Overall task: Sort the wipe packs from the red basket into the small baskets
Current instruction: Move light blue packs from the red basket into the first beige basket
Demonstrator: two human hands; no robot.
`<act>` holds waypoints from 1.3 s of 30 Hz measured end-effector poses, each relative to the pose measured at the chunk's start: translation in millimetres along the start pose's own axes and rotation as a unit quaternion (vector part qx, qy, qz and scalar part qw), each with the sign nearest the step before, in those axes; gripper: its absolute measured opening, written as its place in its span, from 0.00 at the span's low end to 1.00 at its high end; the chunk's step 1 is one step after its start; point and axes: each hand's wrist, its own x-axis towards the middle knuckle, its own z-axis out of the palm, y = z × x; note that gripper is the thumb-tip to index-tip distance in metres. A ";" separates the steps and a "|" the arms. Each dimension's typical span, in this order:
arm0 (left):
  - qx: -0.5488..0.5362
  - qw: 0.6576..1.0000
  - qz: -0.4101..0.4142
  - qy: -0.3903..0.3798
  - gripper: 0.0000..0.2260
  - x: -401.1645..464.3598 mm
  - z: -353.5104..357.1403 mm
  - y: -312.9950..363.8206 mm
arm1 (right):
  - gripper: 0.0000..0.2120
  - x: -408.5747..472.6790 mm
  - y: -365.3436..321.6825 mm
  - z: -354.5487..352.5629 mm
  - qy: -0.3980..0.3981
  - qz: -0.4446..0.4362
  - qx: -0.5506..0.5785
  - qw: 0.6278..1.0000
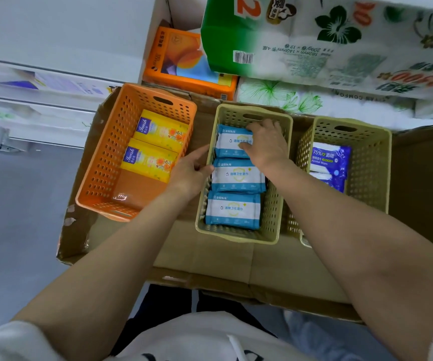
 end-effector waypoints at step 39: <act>0.346 0.841 0.295 0.294 0.20 -202.4 -609.6 -158.4 | 0.20 -214.8 -531.6 -54.9 0.184 -0.269 0.049 0.944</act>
